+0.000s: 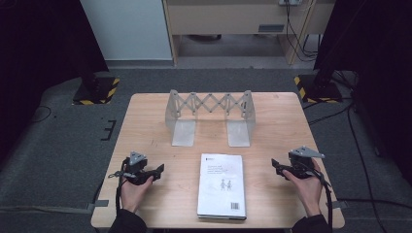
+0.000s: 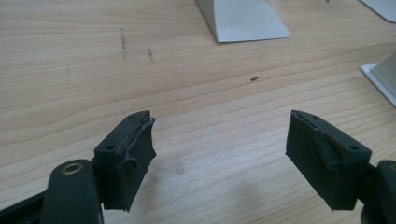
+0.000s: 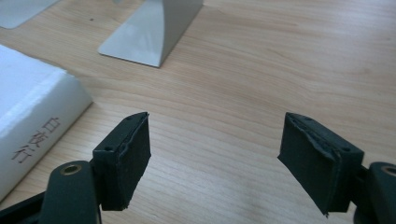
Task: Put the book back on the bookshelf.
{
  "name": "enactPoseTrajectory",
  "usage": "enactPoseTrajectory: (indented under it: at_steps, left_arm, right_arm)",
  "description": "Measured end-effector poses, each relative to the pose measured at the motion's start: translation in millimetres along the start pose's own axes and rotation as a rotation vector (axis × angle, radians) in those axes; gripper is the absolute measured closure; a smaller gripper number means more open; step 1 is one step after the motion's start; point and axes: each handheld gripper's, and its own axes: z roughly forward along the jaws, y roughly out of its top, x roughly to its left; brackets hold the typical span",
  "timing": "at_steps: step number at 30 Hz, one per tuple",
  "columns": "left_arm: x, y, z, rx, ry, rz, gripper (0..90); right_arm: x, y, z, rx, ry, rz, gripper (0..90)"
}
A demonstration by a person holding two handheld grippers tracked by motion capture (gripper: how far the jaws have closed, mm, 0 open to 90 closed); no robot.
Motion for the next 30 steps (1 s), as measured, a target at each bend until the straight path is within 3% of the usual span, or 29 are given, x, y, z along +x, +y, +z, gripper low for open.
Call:
enactPoseTrajectory:
  at_steps: [6,8,14,26,30]
  left_arm:
    - [-8.2,1.8,-2.1,-0.008,-0.03,0.013,22.6]
    - [-12.5,3.3,-2.5,-0.013,-0.074,-0.009,23.4]
    - [-25.7,7.3,-4.2,-0.031,-0.11,0.004,24.1]
    - [-52.3,10.2,-2.6,-0.036,-0.169,0.037,27.6]
    - [-60.7,11.1,-1.0,-0.035,-0.182,0.026,27.5]
  right_arm:
    - [5.0,3.2,-2.2,0.001,0.022,0.004,26.7]
    - [8.4,3.4,-2.8,-0.001,0.045,0.017,27.4]
    - [17.2,5.3,-2.6,-0.005,0.084,0.031,27.7]
    - [38.8,7.2,0.3,-0.008,0.149,-0.005,29.6]
    - [47.5,6.2,4.0,0.004,0.17,-0.021,29.6]
